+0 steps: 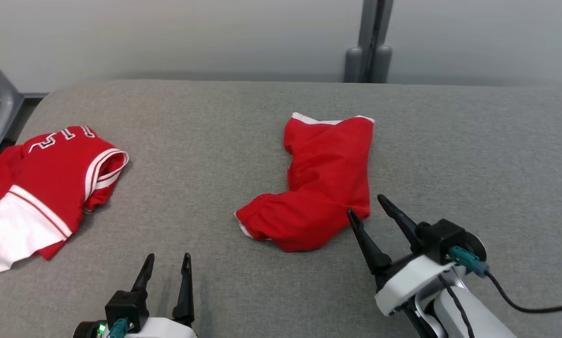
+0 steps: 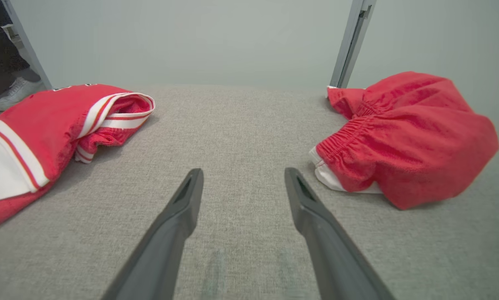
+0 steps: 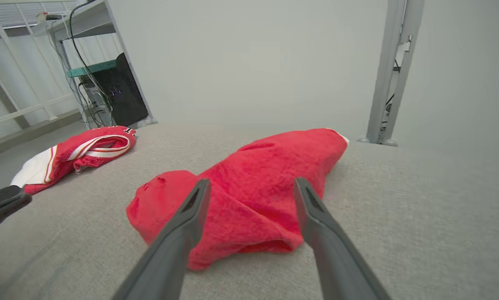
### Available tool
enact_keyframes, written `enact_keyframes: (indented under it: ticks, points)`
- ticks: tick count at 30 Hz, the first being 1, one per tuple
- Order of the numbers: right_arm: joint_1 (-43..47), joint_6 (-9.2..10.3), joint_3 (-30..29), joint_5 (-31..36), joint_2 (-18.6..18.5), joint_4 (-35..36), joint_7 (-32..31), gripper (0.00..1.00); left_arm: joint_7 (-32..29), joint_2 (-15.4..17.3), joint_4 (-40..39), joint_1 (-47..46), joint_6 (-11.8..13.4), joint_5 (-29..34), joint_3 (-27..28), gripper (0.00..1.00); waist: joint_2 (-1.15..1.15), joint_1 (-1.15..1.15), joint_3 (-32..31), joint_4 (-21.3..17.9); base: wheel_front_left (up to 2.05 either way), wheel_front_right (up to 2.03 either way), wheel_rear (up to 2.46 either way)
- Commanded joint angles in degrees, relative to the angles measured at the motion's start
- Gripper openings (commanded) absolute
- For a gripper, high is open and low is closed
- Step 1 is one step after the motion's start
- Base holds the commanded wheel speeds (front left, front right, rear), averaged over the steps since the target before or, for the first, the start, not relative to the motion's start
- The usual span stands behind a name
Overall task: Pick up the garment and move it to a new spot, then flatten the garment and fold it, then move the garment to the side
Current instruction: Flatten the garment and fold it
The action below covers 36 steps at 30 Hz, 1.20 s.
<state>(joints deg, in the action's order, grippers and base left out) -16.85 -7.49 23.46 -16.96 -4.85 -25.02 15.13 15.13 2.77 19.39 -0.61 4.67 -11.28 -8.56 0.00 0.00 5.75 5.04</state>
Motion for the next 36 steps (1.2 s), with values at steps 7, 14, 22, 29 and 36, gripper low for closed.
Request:
enact_keyframes:
  ticks: [7, 14, 22, 29, 36]
  points:
    - [-11.65, 0.00, 11.04, -4.78, -1.88, -8.37, 0.03, 1.00, 0.03, 0.19, 0.40, -1.39, 1.27, -1.94, -2.69, 1.00, 0.00, 0.00, 3.56, 9.77, 0.00, 0.00, 0.00]
    - [-20.55, 0.00, 19.41, -9.31, -2.13, -20.05, -3.61, 1.00, 0.03, 0.21, 0.32, -1.70, 1.94, -3.62, -4.78, 1.00, 0.00, 0.00, 4.36, 13.12, 0.00, 0.00, 0.00]
    - [-23.34, 0.00, 27.71, -15.01, -1.81, -26.43, -10.60, 0.00, 0.03, 0.21, 0.64, -1.61, 2.49, -4.59, -5.62, 1.00, 0.00, 0.00, 4.30, 13.61, 0.00, 0.00, 0.00]
    - [-28.04, 0.00, 30.45, -18.85, -1.09, -22.22, -1.53, 0.00, 0.03, 0.22, 1.09, -1.33, 1.54, -4.72, -5.33, 1.00, 0.00, 0.00, 2.20, 12.16, 0.00, 0.00, 0.00]
    - [-32.07, 0.00, 19.04, -20.82, 0.80, -1.12, 0.12, 0.00, 0.03, 0.20, 2.24, -0.37, 0.52, -3.24, -4.12, 1.00, 0.00, 0.00, -0.88, 10.52, 0.00, 0.00, 0.00]
